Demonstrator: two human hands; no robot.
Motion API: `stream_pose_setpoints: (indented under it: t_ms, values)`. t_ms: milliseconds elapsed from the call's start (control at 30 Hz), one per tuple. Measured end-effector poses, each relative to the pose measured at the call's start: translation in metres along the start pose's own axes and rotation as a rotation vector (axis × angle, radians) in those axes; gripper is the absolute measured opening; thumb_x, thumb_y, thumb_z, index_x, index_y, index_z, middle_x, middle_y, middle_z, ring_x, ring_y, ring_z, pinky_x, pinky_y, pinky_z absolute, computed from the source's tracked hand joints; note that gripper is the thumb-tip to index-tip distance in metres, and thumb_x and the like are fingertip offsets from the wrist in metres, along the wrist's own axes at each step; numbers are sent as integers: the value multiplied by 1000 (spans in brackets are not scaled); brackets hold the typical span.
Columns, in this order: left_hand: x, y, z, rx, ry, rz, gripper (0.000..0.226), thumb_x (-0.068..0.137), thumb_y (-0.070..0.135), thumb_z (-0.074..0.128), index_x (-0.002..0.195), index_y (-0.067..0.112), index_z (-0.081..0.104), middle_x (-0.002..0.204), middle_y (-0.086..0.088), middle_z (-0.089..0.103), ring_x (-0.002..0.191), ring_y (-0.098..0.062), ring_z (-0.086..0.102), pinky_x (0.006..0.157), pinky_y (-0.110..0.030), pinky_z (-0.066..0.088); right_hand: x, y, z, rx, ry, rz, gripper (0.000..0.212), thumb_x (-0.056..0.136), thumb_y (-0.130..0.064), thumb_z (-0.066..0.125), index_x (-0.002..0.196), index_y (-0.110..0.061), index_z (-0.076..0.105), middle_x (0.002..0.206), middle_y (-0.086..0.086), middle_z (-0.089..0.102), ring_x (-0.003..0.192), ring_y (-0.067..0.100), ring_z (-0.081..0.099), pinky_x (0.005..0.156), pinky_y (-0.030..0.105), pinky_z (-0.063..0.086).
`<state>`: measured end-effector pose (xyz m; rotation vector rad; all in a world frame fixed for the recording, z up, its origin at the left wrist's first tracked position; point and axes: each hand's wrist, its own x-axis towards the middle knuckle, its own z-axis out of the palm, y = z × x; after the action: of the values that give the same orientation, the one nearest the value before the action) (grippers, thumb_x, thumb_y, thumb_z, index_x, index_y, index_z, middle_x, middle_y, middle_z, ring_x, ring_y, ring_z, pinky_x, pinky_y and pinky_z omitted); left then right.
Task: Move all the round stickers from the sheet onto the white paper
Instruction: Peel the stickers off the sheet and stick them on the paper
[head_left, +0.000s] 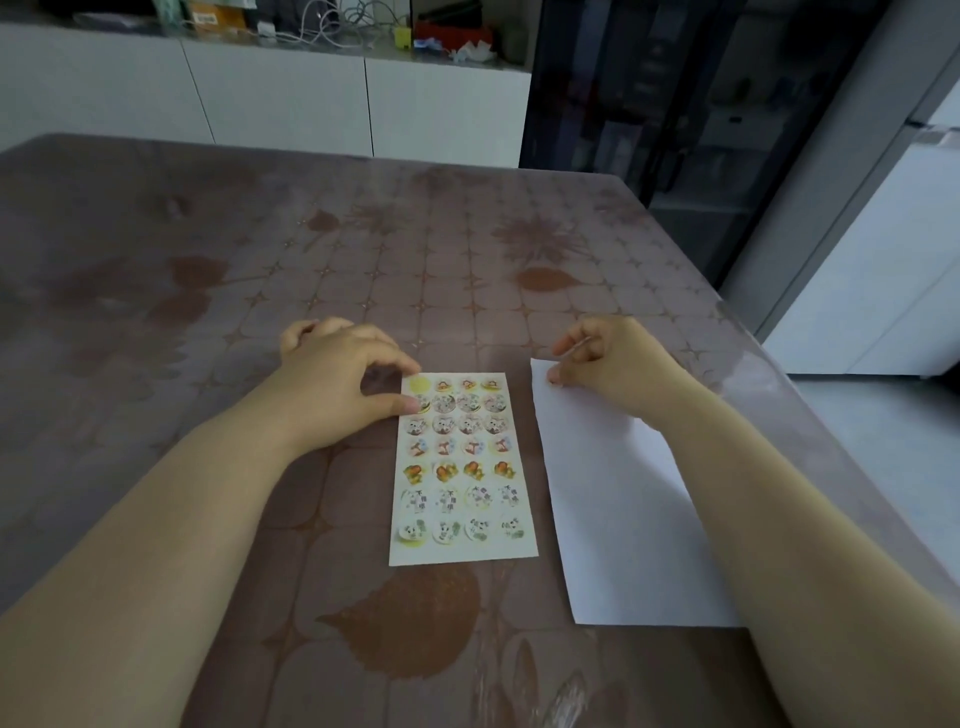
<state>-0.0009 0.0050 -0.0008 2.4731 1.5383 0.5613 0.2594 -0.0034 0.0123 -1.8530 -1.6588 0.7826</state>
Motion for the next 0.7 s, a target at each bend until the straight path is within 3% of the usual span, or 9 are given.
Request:
stream_pose_setpoints:
  t_ms: [133, 267, 367, 433, 567, 700]
  values:
    - [-1, 2, 1, -13, -7, -6, 39, 76, 46, 69, 114, 40, 60, 114, 22, 53, 125, -6, 32, 93, -18, 2, 3, -2, 0, -41, 5, 10, 19, 74, -18, 77, 86, -19, 62, 80, 1, 66, 70, 10, 56, 59, 21, 42]
    - [-2, 3, 2, -28, -23, -8, 40, 79, 44, 67, 118, 38, 58, 111, 23, 50, 126, -4, 31, 101, -22, 3, 10, 1, -1, -66, 3, 97, 33, 69, -28, 80, 93, -20, 59, 78, -8, 51, 69, 9, 49, 55, 23, 38]
    - [-2, 3, 4, -44, -22, 5, 43, 84, 43, 61, 126, 37, 53, 111, 26, 48, 123, -1, 31, 105, -25, 5, 12, 5, 0, -30, 6, 104, 32, 71, -30, 78, 94, -18, 60, 85, -5, 56, 77, 13, 53, 64, 26, 41]
    - [-1, 4, 7, -71, -15, 22, 43, 90, 39, 55, 132, 35, 48, 113, 29, 48, 124, 0, 32, 102, -23, 6, 12, 5, 3, -50, 21, 67, 26, 74, -28, 76, 91, -17, 60, 83, -3, 57, 78, 15, 54, 67, 27, 42]
    - [0, 9, 10, -119, -1, 25, 39, 97, 28, 45, 135, 33, 44, 119, 28, 50, 123, 2, 33, 95, -17, 6, 7, 5, 6, -108, 41, -21, 12, 80, -22, 70, 78, -15, 62, 65, -5, 51, 59, 9, 43, 54, 21, 35]
    - [1, 15, 13, -97, -7, -5, 41, 97, 31, 44, 138, 31, 42, 135, 16, 49, 132, -8, 34, 98, -24, 10, 2, 2, 9, -99, 126, -127, 11, 88, -23, 60, 81, -17, 65, 73, -5, 58, 66, 11, 51, 57, 20, 39]
